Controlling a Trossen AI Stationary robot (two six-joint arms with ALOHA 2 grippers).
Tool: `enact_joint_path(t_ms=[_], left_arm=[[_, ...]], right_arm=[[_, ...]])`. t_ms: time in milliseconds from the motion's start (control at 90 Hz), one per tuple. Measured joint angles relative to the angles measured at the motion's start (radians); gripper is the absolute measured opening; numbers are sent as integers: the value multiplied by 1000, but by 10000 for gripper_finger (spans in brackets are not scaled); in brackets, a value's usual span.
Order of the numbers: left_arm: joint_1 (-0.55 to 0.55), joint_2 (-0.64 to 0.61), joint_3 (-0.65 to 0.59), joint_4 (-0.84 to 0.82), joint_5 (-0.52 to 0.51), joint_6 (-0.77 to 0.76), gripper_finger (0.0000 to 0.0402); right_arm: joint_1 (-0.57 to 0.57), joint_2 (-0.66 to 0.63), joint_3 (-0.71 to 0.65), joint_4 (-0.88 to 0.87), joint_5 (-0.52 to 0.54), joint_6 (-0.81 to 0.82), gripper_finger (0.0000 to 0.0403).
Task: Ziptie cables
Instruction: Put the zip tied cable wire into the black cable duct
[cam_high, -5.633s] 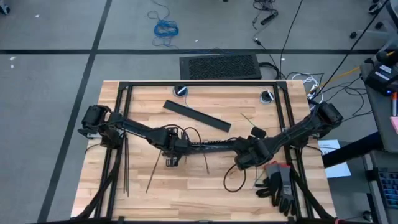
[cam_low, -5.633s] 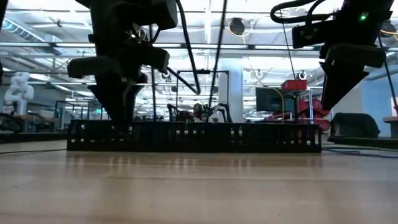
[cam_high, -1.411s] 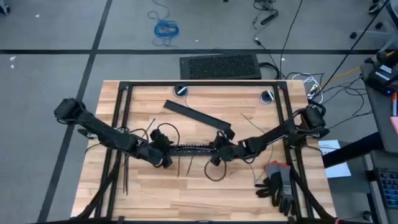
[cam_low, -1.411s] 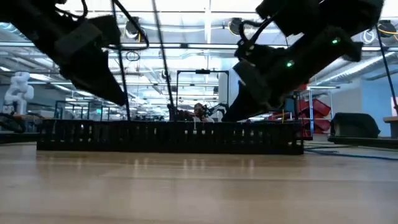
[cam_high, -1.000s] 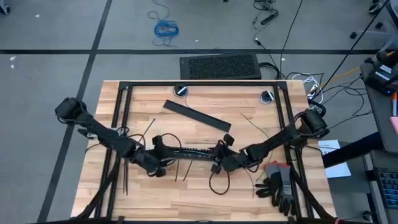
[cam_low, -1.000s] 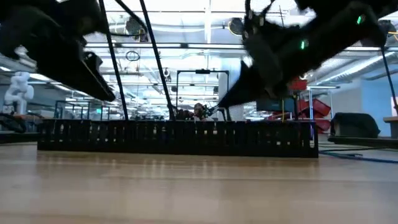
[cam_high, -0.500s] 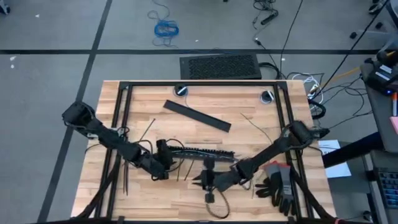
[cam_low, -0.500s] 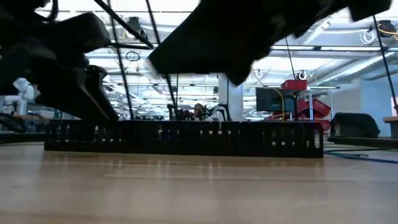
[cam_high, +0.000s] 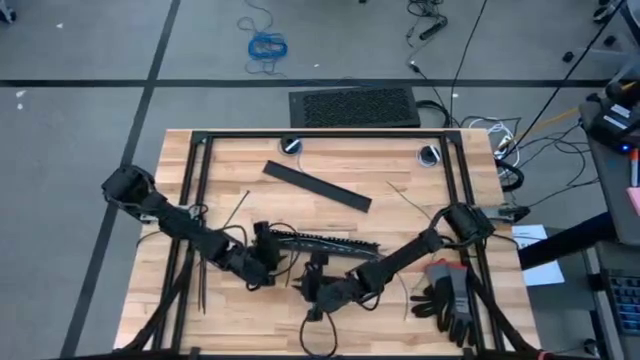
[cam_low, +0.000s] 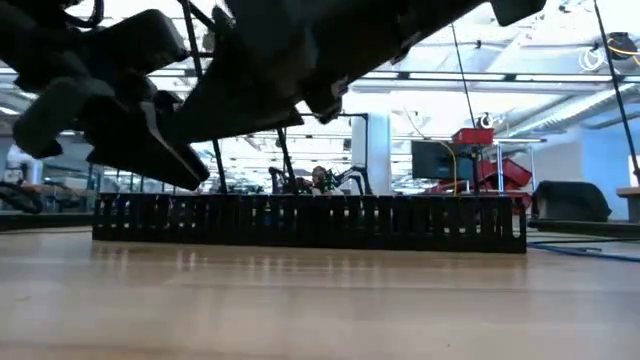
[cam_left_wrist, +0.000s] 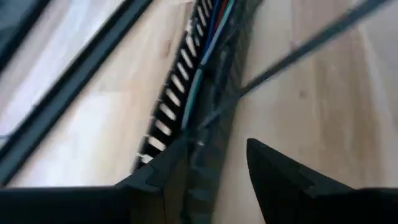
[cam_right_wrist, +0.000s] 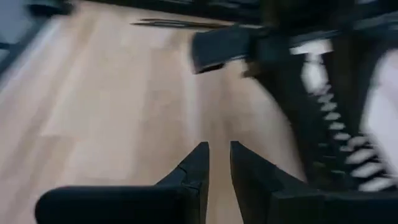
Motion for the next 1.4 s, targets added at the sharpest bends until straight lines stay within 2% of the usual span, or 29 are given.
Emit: enact_joint_path(t_ms=[156,411,722,856,1222,1400], left_arm=[[19,7,0,-4,-1,48,164],[46,8,0,47,19,108,164],[72,78,0,42,70,82,160],[86,107,0,40,72,73,133],[69,109,0,114,88,73,21],[69,109,0,111,110,77,8]], right_arm=[[-23,-2,0,-62,57,12,54],[-48,-2,0,-70,67,17,54],[-49,-2,0,-82,81,18,54],[-53,-2,0,-99,88,20,54],[-88,-2,0,-134,89,19,54],[-104,-3,0,-130,89,3,55]])
